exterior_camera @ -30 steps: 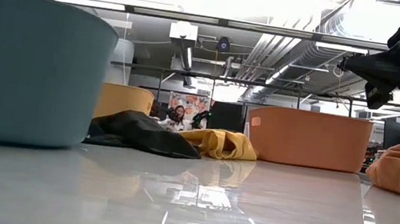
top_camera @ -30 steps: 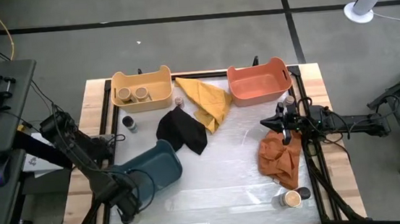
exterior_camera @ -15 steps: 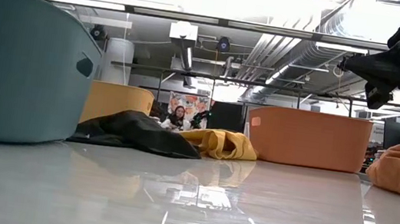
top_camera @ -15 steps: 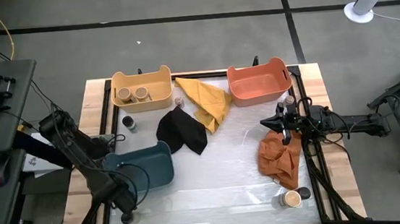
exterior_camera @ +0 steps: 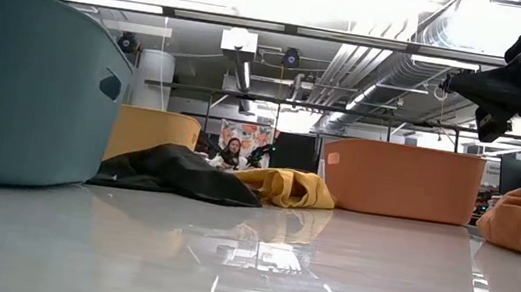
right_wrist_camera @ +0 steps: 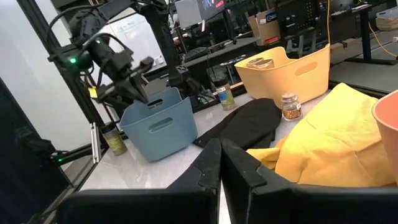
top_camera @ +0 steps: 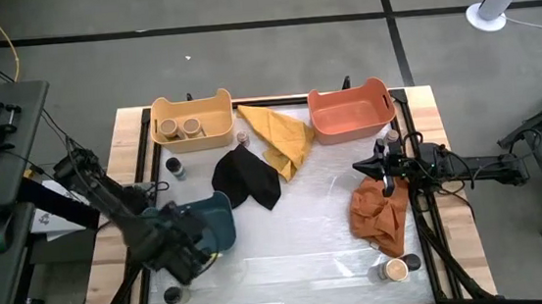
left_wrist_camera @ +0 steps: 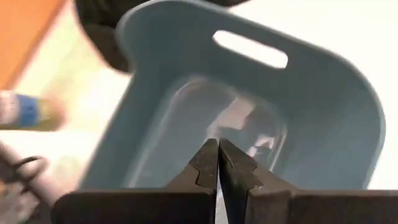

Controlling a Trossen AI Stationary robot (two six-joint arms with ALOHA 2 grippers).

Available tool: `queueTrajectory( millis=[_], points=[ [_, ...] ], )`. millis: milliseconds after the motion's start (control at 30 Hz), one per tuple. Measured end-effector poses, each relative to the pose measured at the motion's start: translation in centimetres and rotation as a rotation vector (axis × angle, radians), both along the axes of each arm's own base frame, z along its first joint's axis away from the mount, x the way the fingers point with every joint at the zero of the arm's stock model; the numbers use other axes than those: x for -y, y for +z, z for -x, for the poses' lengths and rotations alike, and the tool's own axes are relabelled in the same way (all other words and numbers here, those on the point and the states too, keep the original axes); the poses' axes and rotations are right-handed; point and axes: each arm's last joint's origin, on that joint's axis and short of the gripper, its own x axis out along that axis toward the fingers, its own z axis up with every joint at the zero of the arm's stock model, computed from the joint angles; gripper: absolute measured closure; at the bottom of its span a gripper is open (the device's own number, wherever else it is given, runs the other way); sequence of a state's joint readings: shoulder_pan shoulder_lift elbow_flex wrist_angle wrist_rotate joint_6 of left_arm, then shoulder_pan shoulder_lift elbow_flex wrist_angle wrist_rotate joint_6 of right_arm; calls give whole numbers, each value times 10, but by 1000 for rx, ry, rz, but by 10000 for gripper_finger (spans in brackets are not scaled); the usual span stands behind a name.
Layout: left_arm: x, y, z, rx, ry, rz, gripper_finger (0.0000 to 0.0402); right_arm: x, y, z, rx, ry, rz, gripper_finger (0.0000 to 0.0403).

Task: Sort spices by type
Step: Adjust the blue bin

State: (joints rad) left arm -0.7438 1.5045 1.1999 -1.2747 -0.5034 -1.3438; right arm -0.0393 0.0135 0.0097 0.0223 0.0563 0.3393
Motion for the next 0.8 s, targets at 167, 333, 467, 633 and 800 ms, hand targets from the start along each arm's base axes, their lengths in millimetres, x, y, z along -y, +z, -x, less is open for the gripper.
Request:
queueTrajectory(
  millis=[167, 333, 467, 633, 800],
  points=[
    [-11, -22, -20, 76, 43, 63, 401, 0, 0, 0, 0, 0, 0, 400],
    [-22, -32, -26, 56, 81, 98, 401, 0, 0, 0, 0, 0, 0, 400],
    [-18, -32, -34, 80, 41, 184, 401, 0, 0, 0, 0, 0, 0, 400],
    [-10, -29, -43, 138, -21, 289, 401, 0, 0, 0, 0, 0, 0, 400],
    [-4, -28, -45, 135, -58, 386, 401, 0, 0, 0, 0, 0, 0, 400]
  ],
)
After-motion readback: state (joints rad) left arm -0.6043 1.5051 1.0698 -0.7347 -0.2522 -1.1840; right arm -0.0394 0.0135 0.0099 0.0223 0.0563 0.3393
